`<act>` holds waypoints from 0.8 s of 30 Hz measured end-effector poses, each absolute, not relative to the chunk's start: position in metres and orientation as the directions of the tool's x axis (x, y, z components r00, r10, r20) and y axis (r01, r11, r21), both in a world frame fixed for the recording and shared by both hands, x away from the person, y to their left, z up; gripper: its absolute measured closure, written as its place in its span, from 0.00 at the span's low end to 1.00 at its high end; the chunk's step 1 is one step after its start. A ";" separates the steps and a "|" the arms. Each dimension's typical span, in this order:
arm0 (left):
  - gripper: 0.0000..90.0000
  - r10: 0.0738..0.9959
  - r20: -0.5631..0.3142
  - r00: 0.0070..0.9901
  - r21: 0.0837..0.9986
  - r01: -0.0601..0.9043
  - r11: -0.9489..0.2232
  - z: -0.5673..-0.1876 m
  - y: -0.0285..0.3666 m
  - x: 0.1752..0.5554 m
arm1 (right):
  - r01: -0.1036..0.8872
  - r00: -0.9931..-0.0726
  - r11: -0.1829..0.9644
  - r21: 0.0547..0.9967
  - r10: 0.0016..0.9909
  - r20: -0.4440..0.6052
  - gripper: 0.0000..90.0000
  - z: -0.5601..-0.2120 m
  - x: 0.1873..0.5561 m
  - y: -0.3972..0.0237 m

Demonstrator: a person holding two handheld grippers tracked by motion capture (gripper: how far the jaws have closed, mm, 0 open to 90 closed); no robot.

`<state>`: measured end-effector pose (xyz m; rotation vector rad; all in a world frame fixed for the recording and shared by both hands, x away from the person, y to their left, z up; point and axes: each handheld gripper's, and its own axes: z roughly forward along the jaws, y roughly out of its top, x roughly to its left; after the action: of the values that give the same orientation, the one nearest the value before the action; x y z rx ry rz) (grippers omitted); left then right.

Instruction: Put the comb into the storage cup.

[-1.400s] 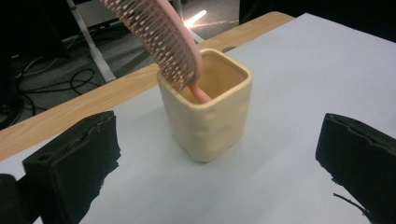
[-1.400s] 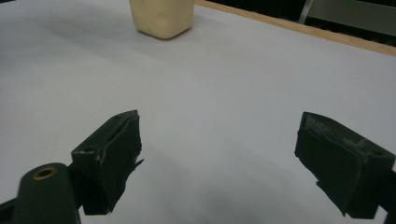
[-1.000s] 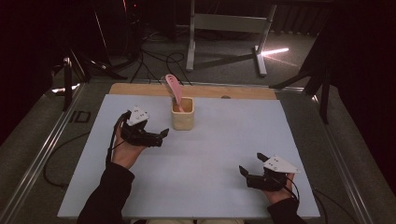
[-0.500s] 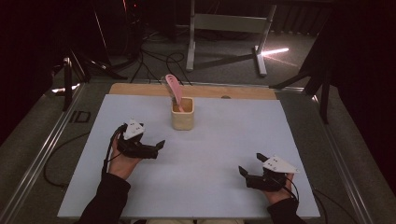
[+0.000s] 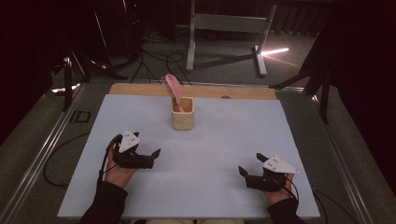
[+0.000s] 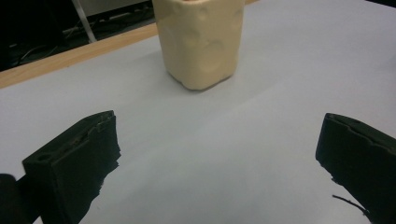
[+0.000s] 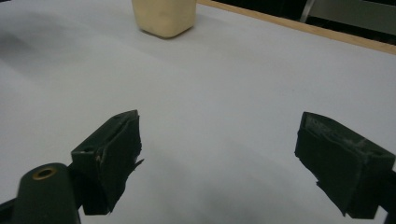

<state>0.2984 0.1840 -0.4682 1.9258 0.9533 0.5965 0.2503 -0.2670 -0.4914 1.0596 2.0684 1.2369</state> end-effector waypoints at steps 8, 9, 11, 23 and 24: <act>0.00 0.808 0.041 0.588 0.868 0.379 -0.320 -0.479 0.191 0.287 | 0.364 -0.570 0.284 0.887 0.821 -0.029 0.16 -0.491 0.250 -0.267; 0.00 0.807 0.040 0.589 0.868 0.379 -0.320 -0.480 0.193 0.285 | 0.363 -0.570 0.283 0.888 0.821 -0.028 0.16 -0.492 0.250 -0.266; 0.00 0.809 0.034 0.587 0.871 0.380 -0.312 -0.483 0.195 0.283 | 0.363 -0.570 0.285 0.887 0.821 -0.030 0.16 -0.491 0.250 -0.266; 0.00 0.822 0.022 0.568 0.887 0.367 -0.278 -0.492 0.206 0.265 | 0.351 -0.569 0.278 0.894 0.822 -0.032 0.16 -0.489 0.249 -0.267; 0.00 0.823 0.028 0.567 0.889 0.363 -0.280 -0.493 0.207 0.264 | 0.351 -0.567 0.276 0.895 0.823 -0.031 0.16 -0.488 0.249 -0.267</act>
<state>0.2643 0.2067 -0.4926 1.8724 0.9638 0.6235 0.2487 -0.2674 -0.4885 1.0531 2.0527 1.2475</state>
